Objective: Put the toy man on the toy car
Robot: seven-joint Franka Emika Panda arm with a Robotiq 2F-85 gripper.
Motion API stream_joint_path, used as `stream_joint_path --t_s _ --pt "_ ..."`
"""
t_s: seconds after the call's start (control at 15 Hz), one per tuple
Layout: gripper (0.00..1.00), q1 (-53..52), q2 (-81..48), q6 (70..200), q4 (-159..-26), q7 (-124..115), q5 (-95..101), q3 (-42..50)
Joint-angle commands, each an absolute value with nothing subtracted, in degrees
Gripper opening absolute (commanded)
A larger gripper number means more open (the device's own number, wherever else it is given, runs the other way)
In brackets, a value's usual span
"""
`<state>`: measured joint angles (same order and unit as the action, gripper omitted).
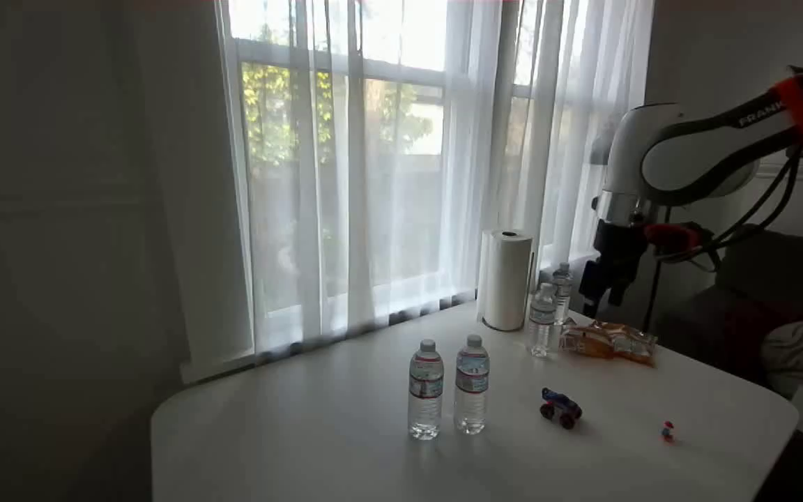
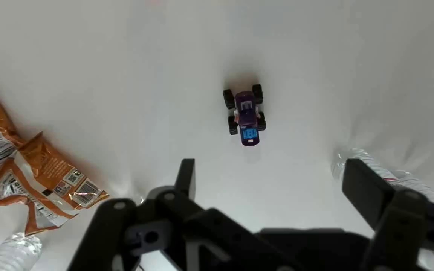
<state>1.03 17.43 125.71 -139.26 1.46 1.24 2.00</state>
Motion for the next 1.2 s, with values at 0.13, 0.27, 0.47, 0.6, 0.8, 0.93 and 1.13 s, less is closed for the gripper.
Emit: stream_joint_path --t_s 0.13,0.27,0.47,0.6,0.8,0.93,1.13 --pt "1.0 1.2 17.4 125.6 -139.2 1.5 1.2 1.9" --pt "1.0 1.2 17.4 125.6 -139.2 1.5 1.2 1.9" --pt "1.0 1.2 17.4 125.6 -139.2 1.5 1.2 1.9" --pt "1.0 2.0 15.6 123.2 -138.6 1.2 2.5 2.1" --pt "1.0 3.3 15.4 119.3 -139.9 0.9 7.4 1.9" --pt "1.0 3.5 15.2 118.4 -141.1 3.5 9.1 2.6" --pt "1.0 4.2 13.6 117.6 -143.2 7.9 9.6 4.4"
